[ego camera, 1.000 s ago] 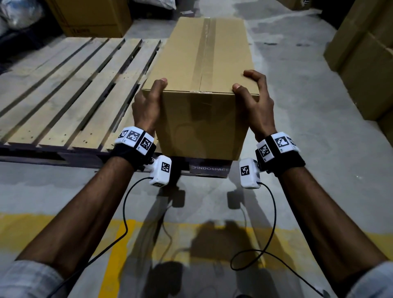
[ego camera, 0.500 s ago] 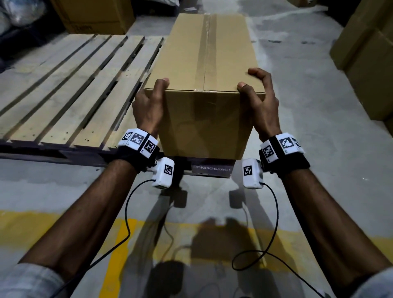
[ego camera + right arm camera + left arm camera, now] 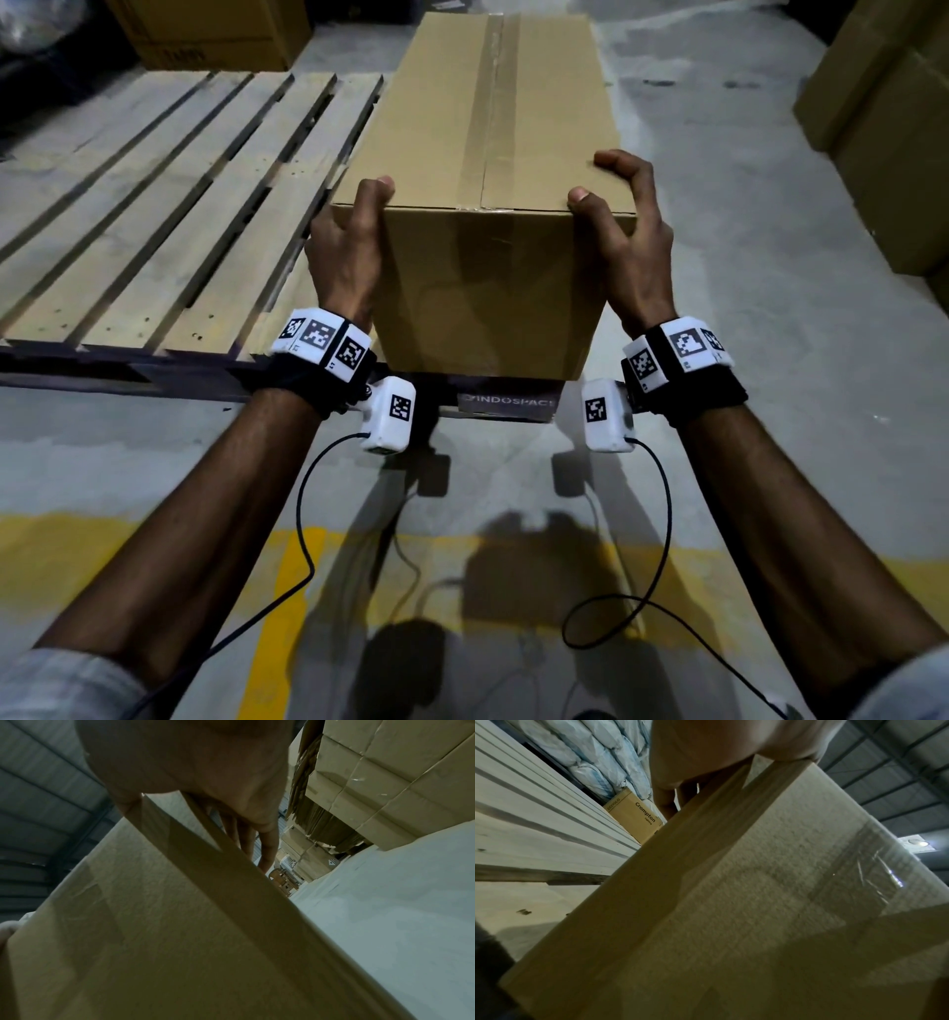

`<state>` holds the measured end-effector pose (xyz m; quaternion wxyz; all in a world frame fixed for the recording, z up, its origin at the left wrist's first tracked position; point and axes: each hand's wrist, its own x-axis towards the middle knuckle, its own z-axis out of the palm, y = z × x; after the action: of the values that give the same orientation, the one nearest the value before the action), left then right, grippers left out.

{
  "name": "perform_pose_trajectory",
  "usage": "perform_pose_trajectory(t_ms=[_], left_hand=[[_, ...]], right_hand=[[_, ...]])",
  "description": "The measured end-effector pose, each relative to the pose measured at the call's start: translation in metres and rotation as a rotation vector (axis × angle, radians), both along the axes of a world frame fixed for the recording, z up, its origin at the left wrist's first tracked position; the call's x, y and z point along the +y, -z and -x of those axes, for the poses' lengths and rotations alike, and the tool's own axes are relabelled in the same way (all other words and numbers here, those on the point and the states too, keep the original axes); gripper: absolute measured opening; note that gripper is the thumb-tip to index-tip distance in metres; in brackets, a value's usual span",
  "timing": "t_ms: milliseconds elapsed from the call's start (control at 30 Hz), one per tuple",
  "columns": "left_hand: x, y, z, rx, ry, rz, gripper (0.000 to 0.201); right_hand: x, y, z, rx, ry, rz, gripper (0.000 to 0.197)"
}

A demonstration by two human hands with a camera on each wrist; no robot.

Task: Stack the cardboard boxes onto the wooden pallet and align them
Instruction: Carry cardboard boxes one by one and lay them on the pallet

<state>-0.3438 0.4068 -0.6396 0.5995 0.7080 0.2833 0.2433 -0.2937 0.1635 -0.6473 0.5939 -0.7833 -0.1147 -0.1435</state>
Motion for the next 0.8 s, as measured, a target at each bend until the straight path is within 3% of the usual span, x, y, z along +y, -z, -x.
perform_pose_trajectory(t_ms=[233,367,467,633,800], left_hand=[[0.001,0.003,-0.001,-0.002,-0.014,-0.034,0.096],[0.004,0.006,-0.002,-0.065,0.034,-0.031,0.061],[0.01,-0.004,-0.008,-0.171,0.02,-0.102,0.059],[0.028,-0.051,-0.006,-0.147,-0.104,-0.077,0.059],[0.022,-0.122,0.014,-0.014,-0.088,-0.031,0.047]], right_hand=[[-0.002,0.003,-0.002,-0.02,-0.017,0.0,0.055],[-0.006,0.003,-0.006,-0.041,-0.056,0.048,0.066],[-0.013,-0.006,-0.011,-0.089,-0.023,0.049,0.068],[-0.027,-0.051,-0.013,-0.075,0.014,0.105,0.064],[-0.029,-0.139,0.003,0.035,0.034,0.196,0.061]])
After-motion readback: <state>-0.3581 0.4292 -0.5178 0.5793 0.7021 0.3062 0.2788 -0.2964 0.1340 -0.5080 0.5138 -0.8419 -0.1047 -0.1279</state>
